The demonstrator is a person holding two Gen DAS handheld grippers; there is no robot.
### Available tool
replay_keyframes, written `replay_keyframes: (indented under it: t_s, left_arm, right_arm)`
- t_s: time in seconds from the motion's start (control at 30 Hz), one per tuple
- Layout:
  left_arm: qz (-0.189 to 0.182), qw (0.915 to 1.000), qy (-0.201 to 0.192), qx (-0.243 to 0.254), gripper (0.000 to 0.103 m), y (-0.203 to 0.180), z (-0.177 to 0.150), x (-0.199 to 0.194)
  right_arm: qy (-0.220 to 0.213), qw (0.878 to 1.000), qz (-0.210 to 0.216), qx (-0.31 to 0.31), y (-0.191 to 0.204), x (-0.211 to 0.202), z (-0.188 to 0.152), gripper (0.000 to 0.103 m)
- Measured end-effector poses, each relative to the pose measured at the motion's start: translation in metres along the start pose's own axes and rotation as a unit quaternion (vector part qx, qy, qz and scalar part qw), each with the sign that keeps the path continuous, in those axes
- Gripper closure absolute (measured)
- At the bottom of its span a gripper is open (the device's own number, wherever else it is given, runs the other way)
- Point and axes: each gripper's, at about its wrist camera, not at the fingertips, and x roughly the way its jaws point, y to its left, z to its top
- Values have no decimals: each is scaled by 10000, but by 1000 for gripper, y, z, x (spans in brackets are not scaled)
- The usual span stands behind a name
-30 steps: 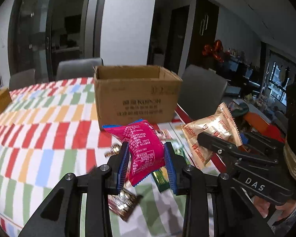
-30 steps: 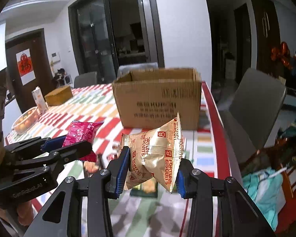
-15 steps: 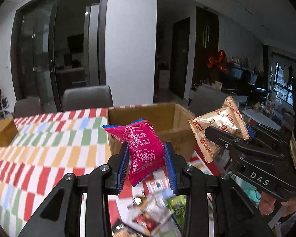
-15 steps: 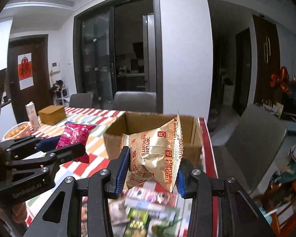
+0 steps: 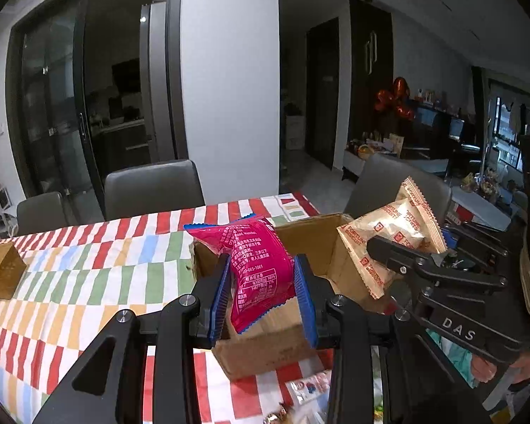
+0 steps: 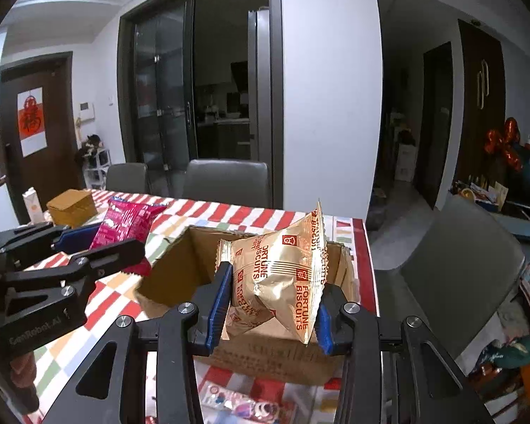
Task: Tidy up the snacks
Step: 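Carry both snacks over the cardboard box and open both tools to drop them, then move both tools back from the box toward the remaining snacks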
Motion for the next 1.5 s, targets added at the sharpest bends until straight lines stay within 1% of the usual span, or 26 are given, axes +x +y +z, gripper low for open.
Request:
replay_keyframes:
  t_s: [0.1,0.2,0.23,0.27,0.3,0.33,0.37,0.43,0.53,0.67,0.77,0.87,1.0,1.13,1.17,1.3,1.4,1.5]
  left_arm:
    - [-20,9998,173,-66,68,5,6,20]
    - [-49,9993,332,-166,67,10,11,34]
    - [-30,9990,395,-189,64,11,12,38]
    - [-6,9988,448,-190,57,10,13,41]
    - [33,9988,453,-192,54,11,12,41]
    - [67,9988,432,-198,49,13,10,39]
    - [89,9989,420,-207,45,12,9,36]
    - [78,9990,393,-221,44,12,6,29]
    - [135,9993,319,-160,39,10,0,17]
    - [205,9996,183,67,36,1,-12,-7]
    - [114,9998,100,154,34,-8,-21,-24]
    - [30,9999,54,110,33,-12,-29,-41]
    - [-11,9999,87,91,30,-19,-48,-64]
    - [75,9998,101,125,29,-27,-70,-82]
    - [85,9998,130,137,29,-28,-75,-85]
    - [149,9994,292,71,29,-32,-98,-95]
    - [121,9991,402,18,28,-35,-111,-101]
    - [146,9986,505,-46,28,-37,-125,-105]
  right_arm:
    - [122,9999,-37,-9,-4,16,5,61]
    - [204,9998,-53,18,-5,26,3,61]
    - [228,9997,-45,36,-7,29,2,60]
    - [264,9996,-49,48,-8,33,3,56]
    - [298,9995,-65,62,-9,34,2,53]
    - [334,9994,-87,93,-10,34,1,46]
    - [330,9993,-101,139,-10,33,-1,41]
    - [279,9994,-130,180,-13,29,-2,39]
    - [225,9995,-169,152,-12,17,-8,39]
    - [139,9998,-139,69,-5,-4,-15,39]
    - [29,9999,-112,-2,1,-24,-24,39]
    - [-32,10000,-90,-11,5,-41,-32,37]
    - [-120,9999,-103,-51,11,-67,-44,37]
    - [-164,9997,-153,-95,15,-85,-55,37]
    - [-164,9997,-158,-100,17,-88,-59,36]
    - [-144,9996,-211,-136,23,-101,-75,35]
    - [-87,9996,-245,-124,26,-108,-88,35]
    - [44,9997,-243,-11,25,-111,-102,35]
